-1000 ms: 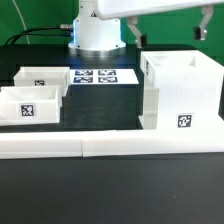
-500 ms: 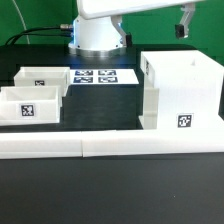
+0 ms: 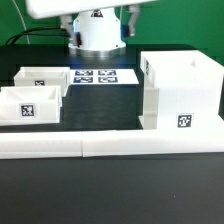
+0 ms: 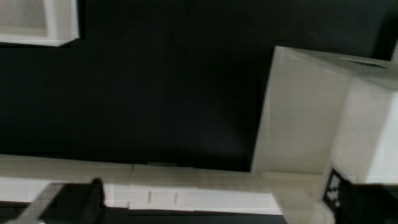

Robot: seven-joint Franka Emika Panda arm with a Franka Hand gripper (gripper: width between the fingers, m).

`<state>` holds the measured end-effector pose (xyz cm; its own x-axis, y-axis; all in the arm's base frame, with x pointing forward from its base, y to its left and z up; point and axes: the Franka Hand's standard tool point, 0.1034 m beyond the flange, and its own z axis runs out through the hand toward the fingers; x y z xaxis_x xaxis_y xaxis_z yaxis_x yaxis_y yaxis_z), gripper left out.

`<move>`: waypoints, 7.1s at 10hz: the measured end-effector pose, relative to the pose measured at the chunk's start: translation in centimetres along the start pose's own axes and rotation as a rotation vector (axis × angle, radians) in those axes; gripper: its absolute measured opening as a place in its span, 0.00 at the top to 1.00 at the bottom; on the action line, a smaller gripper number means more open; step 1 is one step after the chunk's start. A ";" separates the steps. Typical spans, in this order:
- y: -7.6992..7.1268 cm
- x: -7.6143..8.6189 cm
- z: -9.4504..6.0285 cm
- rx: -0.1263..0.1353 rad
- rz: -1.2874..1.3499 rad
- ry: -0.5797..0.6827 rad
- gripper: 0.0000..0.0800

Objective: Assemble drawer

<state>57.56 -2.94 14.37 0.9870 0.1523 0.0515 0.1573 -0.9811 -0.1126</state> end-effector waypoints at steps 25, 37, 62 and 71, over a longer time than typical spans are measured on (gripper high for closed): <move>6.9 -9.7 11.9 -0.076 0.085 -0.074 0.19; 7.0 -10.0 12.6 -0.085 0.084 -0.072 0.95; 1.1 -5.0 11.0 -0.076 -0.813 -0.140 0.95; 1.9 -5.4 11.6 -0.070 -1.398 -0.239 0.95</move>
Offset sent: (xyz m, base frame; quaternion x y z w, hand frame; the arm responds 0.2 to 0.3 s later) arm 0.0000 0.0000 0.0000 0.0000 0.0000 0.0000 1.0000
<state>52.94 -4.19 2.38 0.0050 0.9960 -0.0896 0.9981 -0.0104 -0.0606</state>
